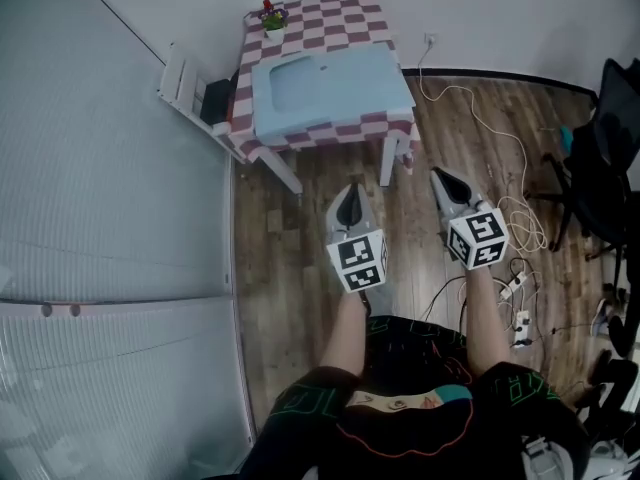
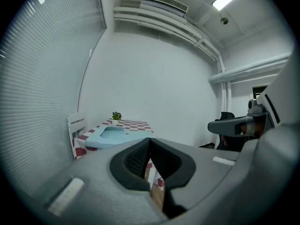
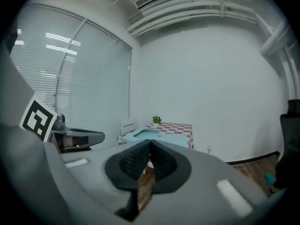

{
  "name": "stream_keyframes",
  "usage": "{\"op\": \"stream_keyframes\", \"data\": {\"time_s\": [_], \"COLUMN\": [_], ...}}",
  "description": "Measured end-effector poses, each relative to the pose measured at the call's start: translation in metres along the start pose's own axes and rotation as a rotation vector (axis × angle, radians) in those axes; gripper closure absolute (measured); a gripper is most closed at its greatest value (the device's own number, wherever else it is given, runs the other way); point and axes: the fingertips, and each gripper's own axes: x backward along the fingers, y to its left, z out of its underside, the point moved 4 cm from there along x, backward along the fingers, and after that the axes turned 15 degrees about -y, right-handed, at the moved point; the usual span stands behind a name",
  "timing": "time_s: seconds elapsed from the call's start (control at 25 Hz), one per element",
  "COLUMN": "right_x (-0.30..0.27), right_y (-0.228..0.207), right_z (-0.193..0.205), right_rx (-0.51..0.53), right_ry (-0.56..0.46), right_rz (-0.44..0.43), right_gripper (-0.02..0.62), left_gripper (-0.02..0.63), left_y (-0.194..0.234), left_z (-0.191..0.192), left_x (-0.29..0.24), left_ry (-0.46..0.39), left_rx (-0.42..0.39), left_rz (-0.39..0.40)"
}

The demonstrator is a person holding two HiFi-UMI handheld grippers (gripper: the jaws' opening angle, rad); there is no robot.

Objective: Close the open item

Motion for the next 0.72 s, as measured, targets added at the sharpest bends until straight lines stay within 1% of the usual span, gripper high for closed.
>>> {"op": "stream_keyframes", "data": {"time_s": [0.12, 0.24, 0.36, 0.56, 0.72], "right_x": [-0.037, -0.073, -0.1, -0.139, -0.165], "right_y": [-0.001, 0.0, -0.004, -0.016, -0.02], "right_z": [0.005, 0.007, 0.012, 0.019, 0.016], "right_rx": [-0.002, 0.01, 0.011, 0.015, 0.021], "right_ry": [0.011, 0.027, 0.05, 0.069, 0.056], "right_rz": [-0.021, -0.066, -0.096, -0.097, -0.099], "right_gripper": [0.592, 0.592, 0.592, 0.592, 0.592], "left_gripper": [0.598, 0.598, 0.598, 0.598, 0.598], "left_y": [0.02, 0.04, 0.056, 0.081, 0.091], "left_z": [0.005, 0.008, 0.012, 0.016, 0.016], "left_x": [-0.025, -0.048, -0.07, -0.104, -0.127], "left_ry": [0.021, 0.028, 0.025, 0.03, 0.023], "left_rx": [0.015, 0.029, 0.022, 0.021, 0.018], "left_rz": [-0.017, -0.049, -0.079, -0.099, -0.09]}}
